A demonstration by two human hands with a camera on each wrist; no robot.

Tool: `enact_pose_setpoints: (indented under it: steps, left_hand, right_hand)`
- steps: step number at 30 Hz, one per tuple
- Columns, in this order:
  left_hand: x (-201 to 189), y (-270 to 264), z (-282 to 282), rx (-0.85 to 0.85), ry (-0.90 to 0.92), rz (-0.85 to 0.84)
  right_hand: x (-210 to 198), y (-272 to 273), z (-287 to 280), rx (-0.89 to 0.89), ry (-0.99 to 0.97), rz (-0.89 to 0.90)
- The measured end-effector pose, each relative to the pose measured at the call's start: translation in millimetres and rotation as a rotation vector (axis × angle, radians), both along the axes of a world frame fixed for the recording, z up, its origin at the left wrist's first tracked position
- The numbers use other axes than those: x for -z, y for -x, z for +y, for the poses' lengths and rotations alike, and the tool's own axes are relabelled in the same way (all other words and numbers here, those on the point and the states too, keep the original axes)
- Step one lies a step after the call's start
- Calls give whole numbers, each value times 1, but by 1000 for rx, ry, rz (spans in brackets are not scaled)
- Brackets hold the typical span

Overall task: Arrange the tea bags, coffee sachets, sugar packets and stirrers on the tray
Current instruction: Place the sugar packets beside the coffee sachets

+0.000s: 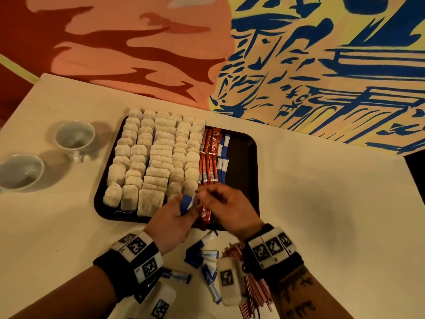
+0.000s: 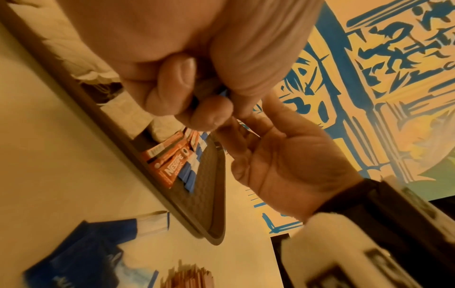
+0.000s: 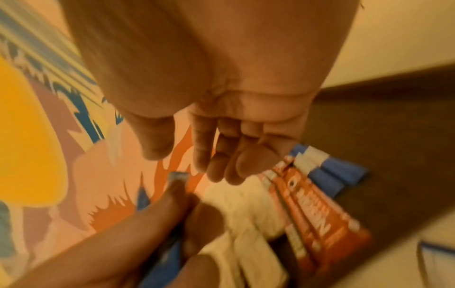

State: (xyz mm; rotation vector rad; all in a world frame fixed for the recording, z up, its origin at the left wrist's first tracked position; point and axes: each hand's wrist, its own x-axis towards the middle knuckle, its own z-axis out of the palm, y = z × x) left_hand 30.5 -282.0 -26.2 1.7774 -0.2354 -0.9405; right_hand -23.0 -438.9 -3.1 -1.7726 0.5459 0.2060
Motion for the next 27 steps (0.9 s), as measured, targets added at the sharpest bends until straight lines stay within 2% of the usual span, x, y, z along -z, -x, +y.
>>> enact_pose_setpoints:
  steps: [3, 7, 11, 14, 17, 22, 27]
  left_hand:
    - [-2, -5, -5, 93, 8, -59]
    - [-3, -11, -7, 171, 8, -159]
    - [-2, -15, -8, 222, 61, -69]
    - [0, -15, -9, 257, 11, -139]
    - [2, -17, -7, 213, -23, -195]
    - [3, -24, -9, 76, -37, -154]
    - [4, -33, -5, 97, -53, -111]
  right_hand:
    - [1, 1, 10, 36, 12, -90]
    - [5, -4, 7, 148, -59, -96]
    - [6, -5, 5, 67, -76, -89]
    - [11, -7, 0, 132, -13, -74]
    - [16, -11, -7, 223, 22, -54]
    - [21, -15, 2, 235, -39, -49]
    - [22, -28, -11, 250, -136, 45]
